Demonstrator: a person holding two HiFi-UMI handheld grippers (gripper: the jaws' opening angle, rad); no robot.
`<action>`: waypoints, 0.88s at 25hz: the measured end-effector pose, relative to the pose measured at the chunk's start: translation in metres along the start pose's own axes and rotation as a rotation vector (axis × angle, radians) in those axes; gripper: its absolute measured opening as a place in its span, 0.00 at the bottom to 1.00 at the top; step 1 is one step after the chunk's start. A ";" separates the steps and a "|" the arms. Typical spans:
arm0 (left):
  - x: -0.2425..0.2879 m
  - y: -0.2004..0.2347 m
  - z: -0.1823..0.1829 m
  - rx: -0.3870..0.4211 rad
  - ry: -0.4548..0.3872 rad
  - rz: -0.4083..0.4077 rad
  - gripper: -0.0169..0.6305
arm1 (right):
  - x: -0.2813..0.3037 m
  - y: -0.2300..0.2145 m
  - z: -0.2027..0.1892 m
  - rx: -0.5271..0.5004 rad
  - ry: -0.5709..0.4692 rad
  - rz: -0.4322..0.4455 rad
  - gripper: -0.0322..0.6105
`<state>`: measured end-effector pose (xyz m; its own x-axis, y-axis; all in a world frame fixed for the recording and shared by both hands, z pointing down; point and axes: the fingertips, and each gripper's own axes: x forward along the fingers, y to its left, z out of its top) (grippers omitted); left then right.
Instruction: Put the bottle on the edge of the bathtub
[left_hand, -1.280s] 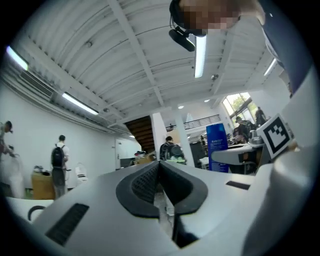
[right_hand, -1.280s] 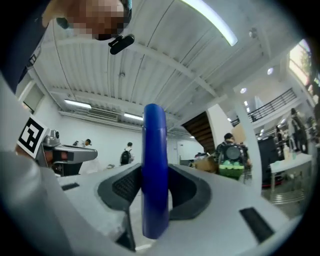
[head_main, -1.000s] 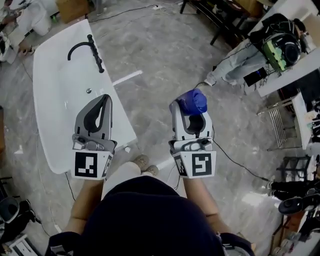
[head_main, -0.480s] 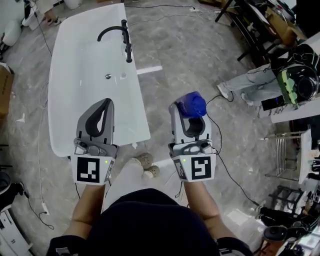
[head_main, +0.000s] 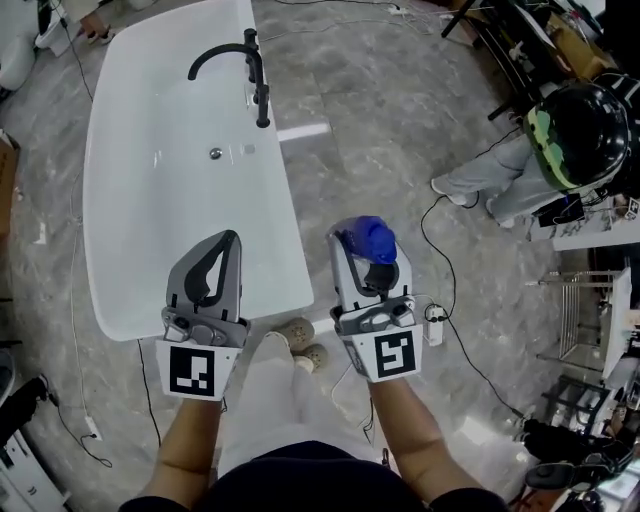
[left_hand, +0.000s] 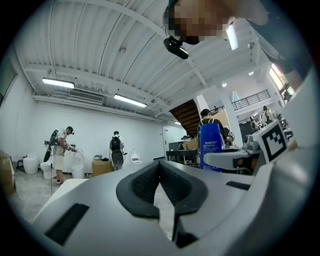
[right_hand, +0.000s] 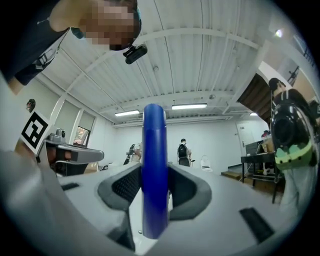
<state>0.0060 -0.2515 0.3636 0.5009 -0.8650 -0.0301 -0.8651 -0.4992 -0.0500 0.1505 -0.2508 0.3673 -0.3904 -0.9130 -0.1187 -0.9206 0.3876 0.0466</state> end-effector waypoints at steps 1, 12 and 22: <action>0.005 0.001 -0.013 -0.005 0.005 -0.005 0.03 | 0.005 0.000 -0.012 0.001 0.001 0.008 0.30; 0.034 0.018 -0.125 -0.047 0.034 -0.022 0.03 | 0.052 0.009 -0.131 0.052 0.035 0.065 0.30; 0.062 0.035 -0.194 -0.053 0.030 -0.032 0.03 | 0.088 0.015 -0.225 0.058 0.120 0.100 0.30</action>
<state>0.0008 -0.3326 0.5532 0.5282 -0.8491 0.0010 -0.8491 -0.5282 0.0029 0.1019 -0.3537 0.5813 -0.4808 -0.8768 0.0030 -0.8768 0.4807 -0.0057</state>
